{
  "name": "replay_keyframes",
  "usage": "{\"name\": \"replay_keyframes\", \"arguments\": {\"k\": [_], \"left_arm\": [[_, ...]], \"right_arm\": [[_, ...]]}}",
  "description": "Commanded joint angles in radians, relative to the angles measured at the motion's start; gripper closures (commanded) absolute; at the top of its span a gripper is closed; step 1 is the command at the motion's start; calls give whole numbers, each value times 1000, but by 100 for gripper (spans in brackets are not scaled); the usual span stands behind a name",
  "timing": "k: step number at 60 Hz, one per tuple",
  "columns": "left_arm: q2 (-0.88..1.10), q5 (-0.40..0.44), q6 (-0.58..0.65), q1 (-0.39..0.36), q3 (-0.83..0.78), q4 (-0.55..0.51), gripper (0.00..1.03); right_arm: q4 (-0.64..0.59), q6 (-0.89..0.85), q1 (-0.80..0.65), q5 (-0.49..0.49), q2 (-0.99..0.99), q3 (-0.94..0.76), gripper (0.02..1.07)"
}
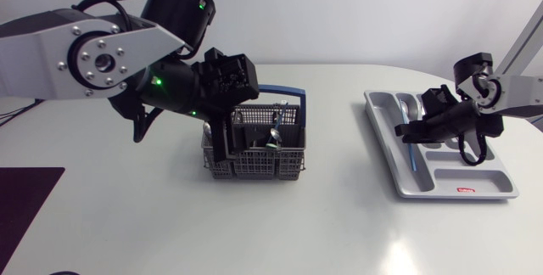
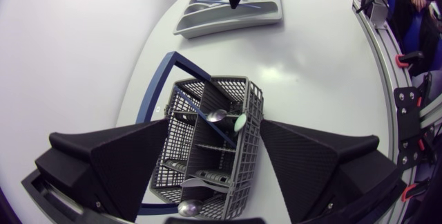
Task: Unload the cutlery basket into the drawer organizer.
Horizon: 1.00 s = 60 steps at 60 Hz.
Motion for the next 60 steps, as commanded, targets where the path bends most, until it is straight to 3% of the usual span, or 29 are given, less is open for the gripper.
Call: {"name": "replay_keyframes", "arguments": {"k": [1, 15, 19, 22, 23, 26, 33, 38, 42, 53, 57, 60], "left_arm": [[21, -8, 57, -13, -23, 1, 11], [33, -8, 97, -22, -54, 6, 11], [32, -24, 103, -37, -83, 39, 12], [32, -64, 118, -57, -123, 98, 12], [32, -93, 132, -69, -147, 138, 12], [39, -149, 151, -83, -186, 223, 12], [68, -198, 184, -102, -210, 299, 21], [101, -213, 210, -103, -198, 300, 40], [121, -221, 226, -103, -189, 305, 48], [150, -259, 261, -108, -189, 354, 49], [157, -265, 272, -111, -175, 351, 63], [156, -265, 272, -119, -172, 351, 64]], "right_arm": [[9, 47, 12, 19, 66, 44, 95], [-10, 62, 40, 56, 150, 101, 90], [-10, 62, 44, 59, 149, 95, 72], [-10, 61, 49, 59, 141, 84, 46], [-8, 61, 54, 61, 135, 75, 31], [-5, 57, 60, 67, 121, 59, 18], [15, 38, 67, 70, 89, 16, 17], [24, 25, 67, 70, 55, -14, 17], [33, 16, 71, 69, 18, -43, 17], [53, -2, 89, 62, -68, -123, 17], [62, -5, 97, 62, -103, -154, 17], [64, -9, 98, 62, -120, -165, 17]]}}
